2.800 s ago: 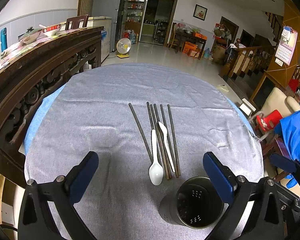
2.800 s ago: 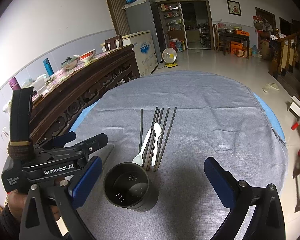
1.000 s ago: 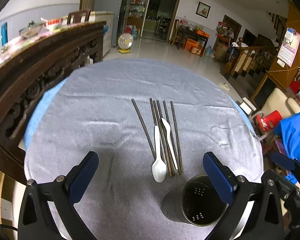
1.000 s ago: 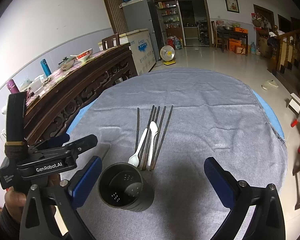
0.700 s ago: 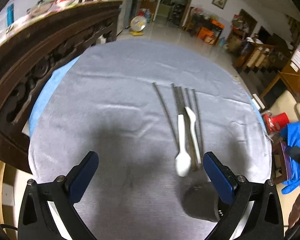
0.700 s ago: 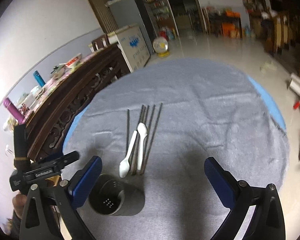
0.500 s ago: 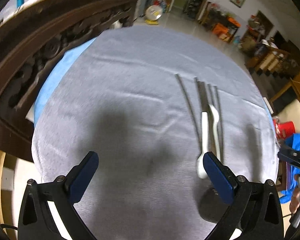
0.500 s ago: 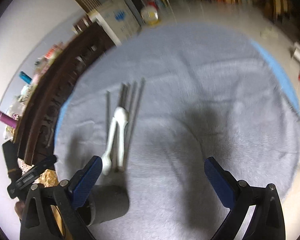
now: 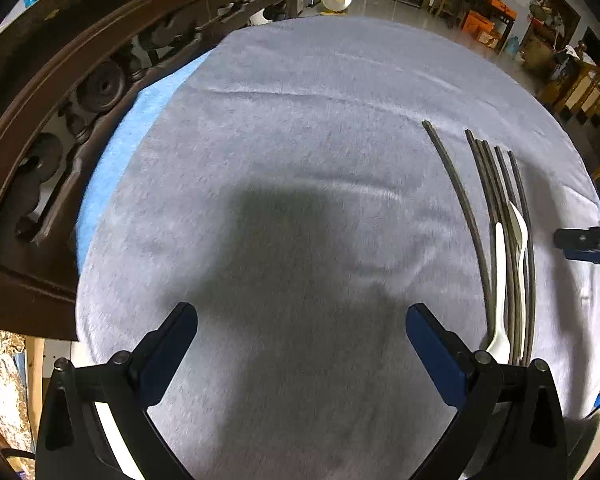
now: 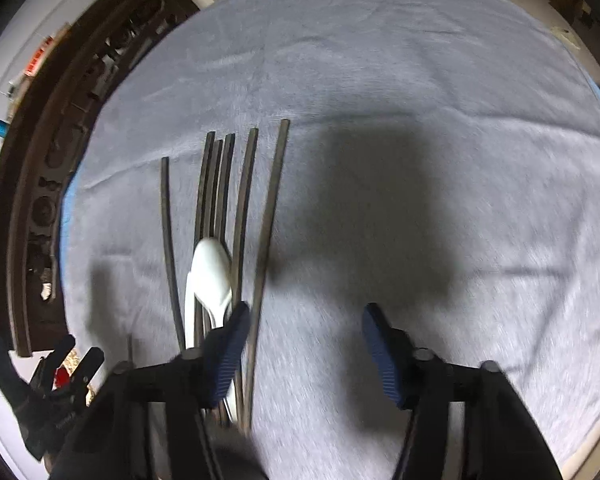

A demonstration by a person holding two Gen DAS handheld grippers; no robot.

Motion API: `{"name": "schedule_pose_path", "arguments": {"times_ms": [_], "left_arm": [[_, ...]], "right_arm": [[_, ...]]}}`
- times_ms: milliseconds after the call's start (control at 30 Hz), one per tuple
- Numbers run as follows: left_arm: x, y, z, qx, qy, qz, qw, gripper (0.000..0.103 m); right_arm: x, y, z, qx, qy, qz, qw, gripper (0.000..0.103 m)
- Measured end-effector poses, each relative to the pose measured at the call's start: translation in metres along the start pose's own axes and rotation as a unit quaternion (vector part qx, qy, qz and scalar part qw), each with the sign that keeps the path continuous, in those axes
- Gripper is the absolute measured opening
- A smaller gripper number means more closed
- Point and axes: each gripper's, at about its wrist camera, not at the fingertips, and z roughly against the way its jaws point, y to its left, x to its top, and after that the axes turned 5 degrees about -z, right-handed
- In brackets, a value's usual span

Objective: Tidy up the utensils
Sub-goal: 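Reach the right tool to a dark chopstick and close on it, then close the left tool on a chopstick with gold printed characters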

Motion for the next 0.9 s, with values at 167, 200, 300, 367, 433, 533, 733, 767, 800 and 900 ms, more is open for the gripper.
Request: {"name": "schedule_pose_path", "arguments": {"times_ms": [167, 200, 300, 367, 433, 533, 733, 767, 800, 900], "left_arm": [[0.017, -0.008, -0.007, -0.005, 0.002, -0.004, 1.0, 0.102], [0.021, -0.009, -0.009, -0.006, 0.002, -0.003, 1.0, 0.102], [0.03, -0.014, -0.009, -0.014, 0.008, 0.001, 0.9999, 0.099], [0.037, -0.019, -0.011, -0.021, 0.018, 0.004, 0.9996, 0.095], [0.047, -0.025, -0.015, -0.032, 0.036, 0.006, 0.9989, 0.092], [0.065, -0.038, -0.021, -0.053, 0.068, 0.012, 0.9962, 0.087], [0.102, -0.068, -0.046, -0.087, 0.153, 0.029, 0.984, 0.068], [0.107, -0.075, -0.053, -0.091, 0.174, 0.03, 0.9801, 0.065], [0.111, -0.079, -0.059, -0.091, 0.183, 0.029, 0.9783, 0.063], [0.12, -0.092, -0.068, -0.08, 0.201, 0.025, 0.9761, 0.061]], "right_arm": [[0.015, 0.018, -0.008, -0.013, 0.009, 0.006, 1.0, 0.044], [0.016, 0.021, -0.01, -0.013, 0.013, 0.008, 1.0, 0.042], [0.016, 0.033, -0.011, -0.036, 0.015, 0.027, 0.999, 0.03], [0.018, 0.039, -0.008, -0.051, 0.017, 0.042, 0.998, 0.02], [0.015, 0.04, -0.003, -0.049, 0.023, 0.053, 0.997, 0.009], [0.01, 0.037, 0.006, -0.077, 0.024, 0.069, 0.994, 0.008], [0.006, 0.015, 0.025, -0.096, 0.049, 0.072, 0.992, 0.007], [0.008, 0.012, 0.03, -0.09, 0.052, 0.071, 0.992, 0.007], [0.009, 0.009, 0.034, -0.091, 0.054, 0.069, 0.992, 0.007], [0.011, 0.003, 0.042, -0.08, 0.059, 0.067, 0.993, 0.007]]}}
